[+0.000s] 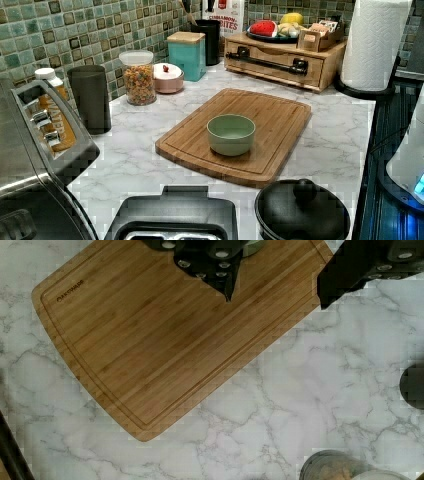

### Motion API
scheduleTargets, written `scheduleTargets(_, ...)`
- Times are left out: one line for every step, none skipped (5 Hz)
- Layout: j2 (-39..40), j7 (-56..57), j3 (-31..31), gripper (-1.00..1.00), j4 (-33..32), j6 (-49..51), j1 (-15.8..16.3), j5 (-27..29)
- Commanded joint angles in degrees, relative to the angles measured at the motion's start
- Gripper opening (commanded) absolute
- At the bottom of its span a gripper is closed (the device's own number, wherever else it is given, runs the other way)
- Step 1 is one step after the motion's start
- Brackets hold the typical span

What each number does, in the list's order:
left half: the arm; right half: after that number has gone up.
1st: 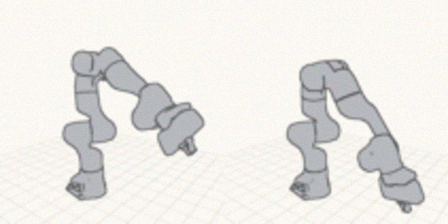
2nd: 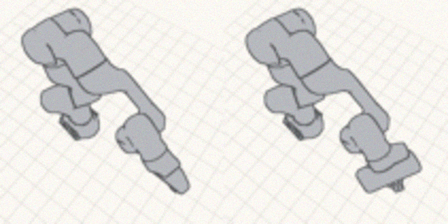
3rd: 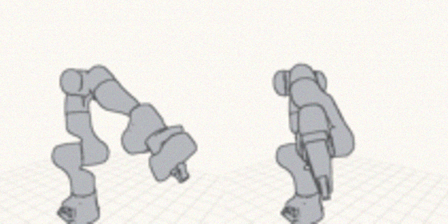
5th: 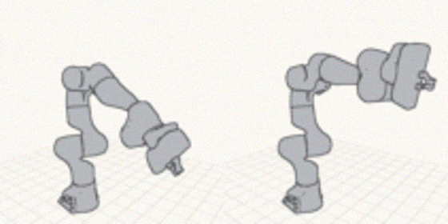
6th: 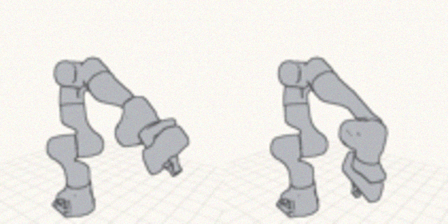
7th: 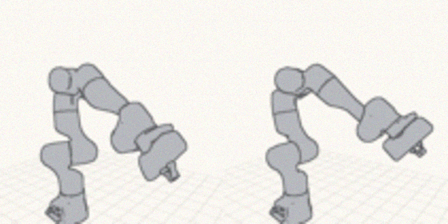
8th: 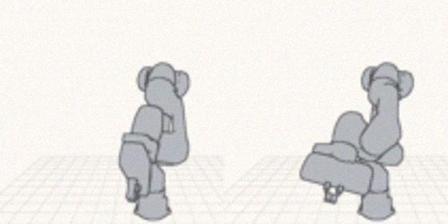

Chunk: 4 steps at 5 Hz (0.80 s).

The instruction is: Open the drawer.

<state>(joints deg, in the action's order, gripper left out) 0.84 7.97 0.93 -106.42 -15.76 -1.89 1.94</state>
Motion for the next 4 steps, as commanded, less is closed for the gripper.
scheduleTargets(-0.01,0.03,0.58,1.0,-0.47,-0.01,-0.59,0.31)
scheduleTargets(-0.02,10.02,2.29,1.0,-2.63,-2.3,-2.43,-1.04)
scheduleTargets(1.13,20.43,4.16,1.0,-2.37,-3.36,-4.77,-4.28)
scheduleTargets(3.19,25.42,5.58,1.0,-0.9,-4.34,-6.61,-6.38)
